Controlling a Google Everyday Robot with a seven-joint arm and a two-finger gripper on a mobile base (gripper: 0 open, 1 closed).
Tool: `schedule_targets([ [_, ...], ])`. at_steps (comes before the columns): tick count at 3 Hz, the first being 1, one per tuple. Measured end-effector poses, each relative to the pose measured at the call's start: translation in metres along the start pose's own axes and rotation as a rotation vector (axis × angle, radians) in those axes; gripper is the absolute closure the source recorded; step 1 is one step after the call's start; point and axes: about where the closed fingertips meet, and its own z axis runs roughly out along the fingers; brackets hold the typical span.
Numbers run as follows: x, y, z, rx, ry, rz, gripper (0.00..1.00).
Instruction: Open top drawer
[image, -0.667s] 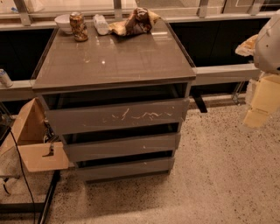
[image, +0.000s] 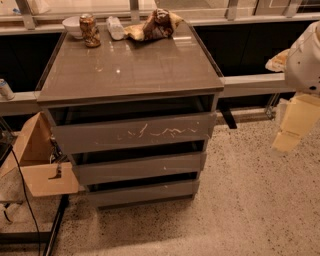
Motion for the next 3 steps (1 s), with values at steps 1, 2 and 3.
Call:
schedule_targets([
  [1,-0.004,0.008,0.029,-0.035,-0.045,0.007,0.00],
  [2,-0.017,0.018,0.066,-0.071,-0.110,-0.008,0.00],
  [3,-0.028,0.022,0.090,-0.077,-0.150,-0.023,0.00],
])
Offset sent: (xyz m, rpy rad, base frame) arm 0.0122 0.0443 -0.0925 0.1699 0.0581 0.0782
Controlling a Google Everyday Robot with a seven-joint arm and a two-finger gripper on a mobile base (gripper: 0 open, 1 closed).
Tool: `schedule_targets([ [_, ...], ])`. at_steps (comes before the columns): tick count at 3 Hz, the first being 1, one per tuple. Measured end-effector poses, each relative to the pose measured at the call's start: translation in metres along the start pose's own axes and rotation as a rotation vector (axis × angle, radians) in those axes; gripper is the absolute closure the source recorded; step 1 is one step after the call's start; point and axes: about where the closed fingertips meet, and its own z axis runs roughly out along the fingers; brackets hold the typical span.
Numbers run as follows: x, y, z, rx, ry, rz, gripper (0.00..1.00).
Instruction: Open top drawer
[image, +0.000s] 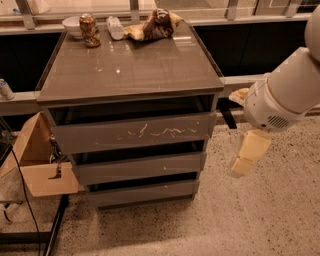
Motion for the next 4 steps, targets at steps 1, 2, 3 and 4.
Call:
schedule_targets([
  [1,-0.015,-0.002,0.023,0.017,-0.040,-0.031,0.00],
  [2,-0.032,-0.007,0.050,0.031,-0.083,-0.077,0.00],
  [3,-0.049,-0.012,0.085,0.002,-0.093,-0.112,0.00],
  [4,-0.049,-0.012,0.086,0.002,-0.092,-0.112,0.00],
])
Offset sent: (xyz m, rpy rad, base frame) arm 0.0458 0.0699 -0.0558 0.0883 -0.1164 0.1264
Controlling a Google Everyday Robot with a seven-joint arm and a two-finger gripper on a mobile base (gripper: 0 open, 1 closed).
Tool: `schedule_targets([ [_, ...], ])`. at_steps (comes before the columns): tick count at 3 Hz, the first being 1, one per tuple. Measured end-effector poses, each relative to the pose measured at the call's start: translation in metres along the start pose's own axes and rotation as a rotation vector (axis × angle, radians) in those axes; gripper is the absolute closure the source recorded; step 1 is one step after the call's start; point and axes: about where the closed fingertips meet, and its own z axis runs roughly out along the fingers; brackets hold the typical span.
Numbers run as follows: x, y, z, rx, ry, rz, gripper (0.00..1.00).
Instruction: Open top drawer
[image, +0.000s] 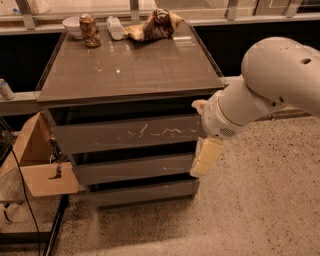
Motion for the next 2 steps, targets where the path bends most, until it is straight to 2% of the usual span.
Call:
schedule_targets([
  [2,-0.001,-0.024,0.048,0.024,0.029,-0.059,0.00],
])
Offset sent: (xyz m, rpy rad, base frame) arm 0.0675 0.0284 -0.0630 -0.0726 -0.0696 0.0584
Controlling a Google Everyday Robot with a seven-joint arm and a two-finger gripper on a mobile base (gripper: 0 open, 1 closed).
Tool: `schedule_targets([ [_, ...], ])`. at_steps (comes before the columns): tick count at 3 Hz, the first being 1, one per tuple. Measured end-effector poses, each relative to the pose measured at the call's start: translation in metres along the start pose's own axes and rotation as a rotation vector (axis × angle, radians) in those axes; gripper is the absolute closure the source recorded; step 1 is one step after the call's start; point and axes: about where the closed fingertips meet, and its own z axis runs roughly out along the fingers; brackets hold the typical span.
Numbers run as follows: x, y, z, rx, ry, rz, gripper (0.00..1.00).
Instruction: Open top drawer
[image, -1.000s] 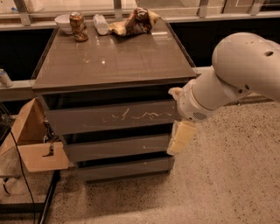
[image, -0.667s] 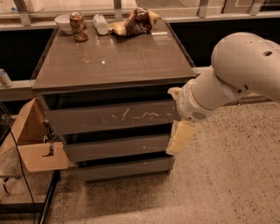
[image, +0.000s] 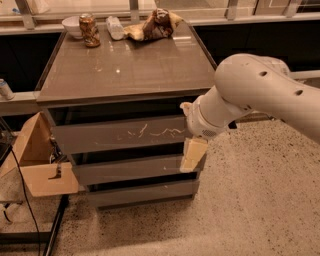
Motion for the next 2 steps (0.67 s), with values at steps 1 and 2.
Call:
schedule_targets([
  [1,-0.002,-0.016,0.028,0.009,0.029,-0.037,0.00],
  [2,-0.002,-0.031,0.053,0.020,0.062,-0.068,0.00],
])
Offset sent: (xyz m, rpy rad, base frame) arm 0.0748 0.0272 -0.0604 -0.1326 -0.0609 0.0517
